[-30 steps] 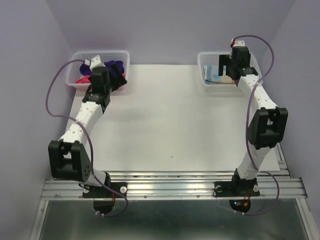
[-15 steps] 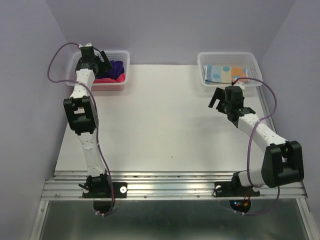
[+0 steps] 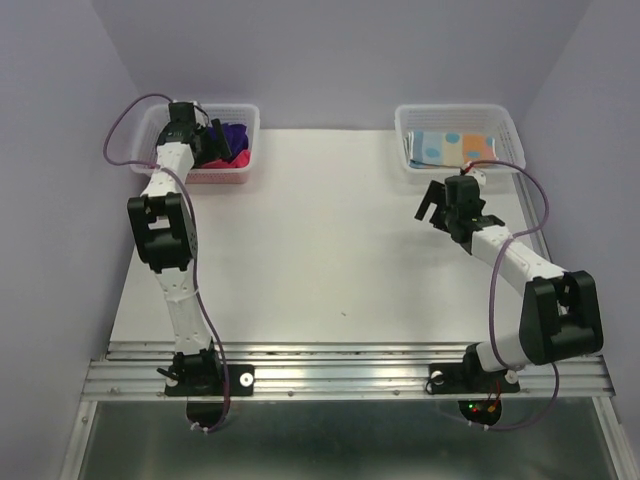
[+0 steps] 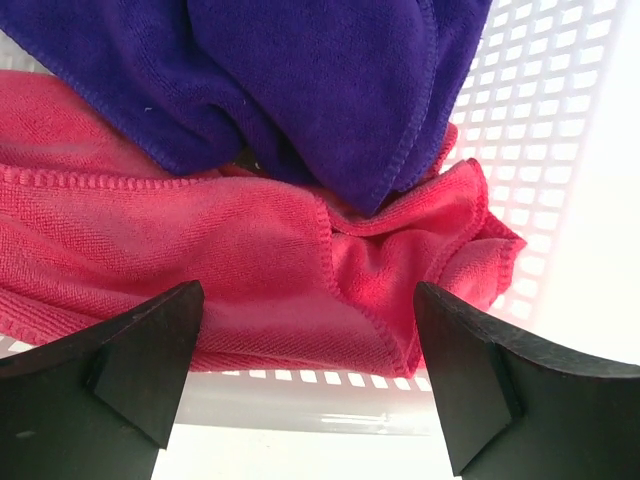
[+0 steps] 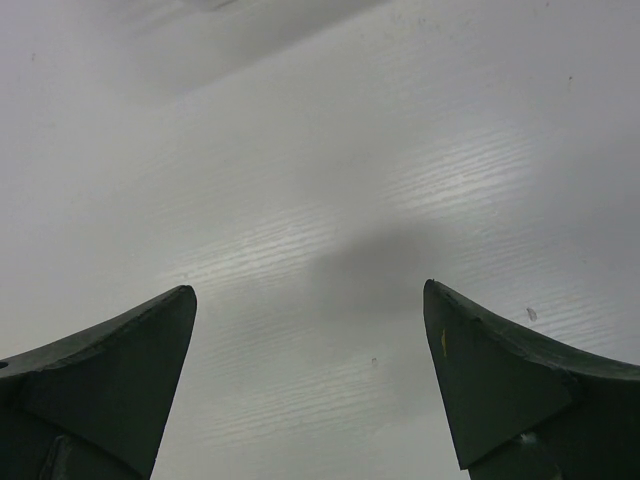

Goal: Fold and stack the towels
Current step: Grab crumpled towel

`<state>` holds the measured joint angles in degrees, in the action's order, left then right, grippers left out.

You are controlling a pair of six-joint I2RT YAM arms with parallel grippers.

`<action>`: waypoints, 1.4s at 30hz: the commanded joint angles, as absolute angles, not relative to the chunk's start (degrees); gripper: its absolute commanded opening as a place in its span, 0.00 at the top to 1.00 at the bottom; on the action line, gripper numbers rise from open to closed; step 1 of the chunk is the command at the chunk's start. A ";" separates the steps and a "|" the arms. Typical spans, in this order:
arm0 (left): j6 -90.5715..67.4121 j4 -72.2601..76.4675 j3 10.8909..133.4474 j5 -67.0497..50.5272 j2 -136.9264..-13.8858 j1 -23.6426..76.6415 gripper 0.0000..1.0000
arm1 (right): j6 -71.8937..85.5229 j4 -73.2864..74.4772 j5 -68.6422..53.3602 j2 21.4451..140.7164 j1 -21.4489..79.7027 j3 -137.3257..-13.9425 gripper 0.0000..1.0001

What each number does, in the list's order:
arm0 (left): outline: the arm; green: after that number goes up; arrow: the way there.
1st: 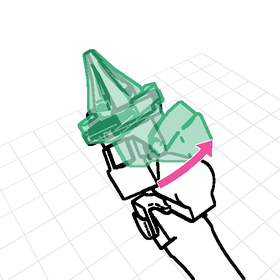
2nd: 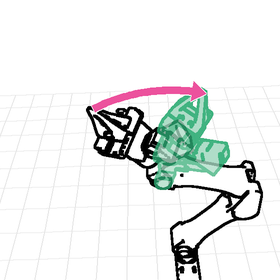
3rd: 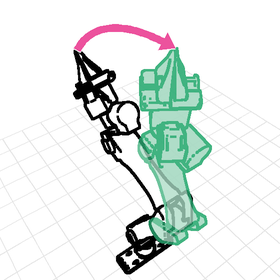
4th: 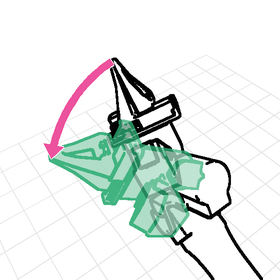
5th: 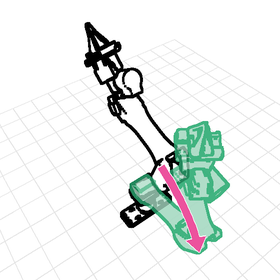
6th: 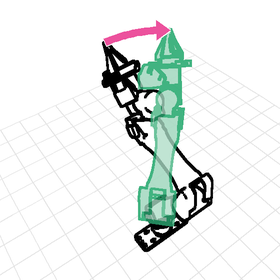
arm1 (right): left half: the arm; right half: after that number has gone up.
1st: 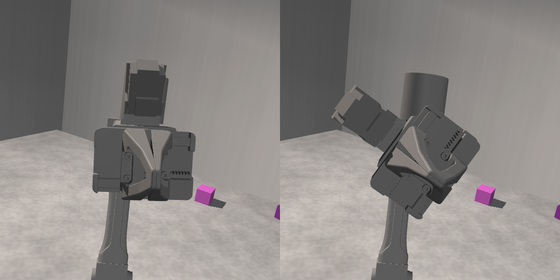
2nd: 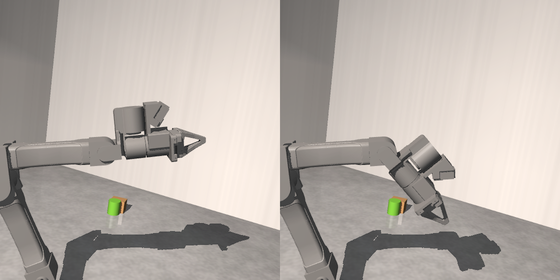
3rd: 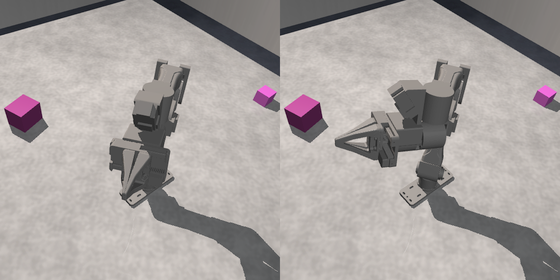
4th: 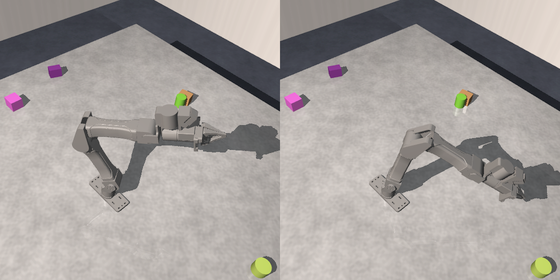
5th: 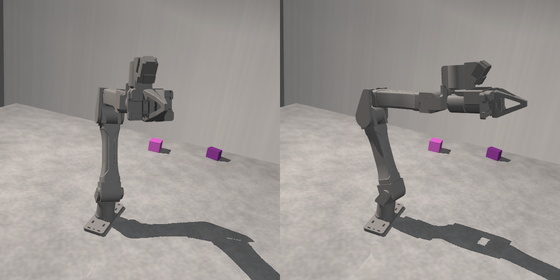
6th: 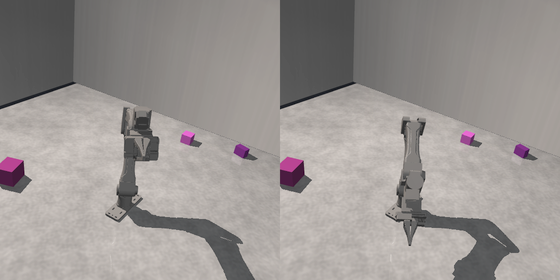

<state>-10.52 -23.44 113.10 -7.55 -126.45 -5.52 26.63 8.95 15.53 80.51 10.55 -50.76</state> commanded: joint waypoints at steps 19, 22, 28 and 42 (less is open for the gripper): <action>-9.57 -14.42 134.56 1.32 -137.72 -5.54 0.01 | 25.75 7.47 16.00 84.90 10.63 -51.68 0.00; -11.68 -10.30 135.08 1.41 -140.52 -5.89 0.01 | 25.40 7.21 15.38 85.95 10.63 -52.03 0.00; -16.25 -8.00 137.11 0.27 -144.40 -6.94 0.04 | 25.49 6.95 13.63 87.45 10.63 -52.38 0.00; -21.27 -2.37 134.39 -5.18 -138.88 -7.12 1.00 | 24.96 6.59 12.04 89.65 10.55 -52.82 0.00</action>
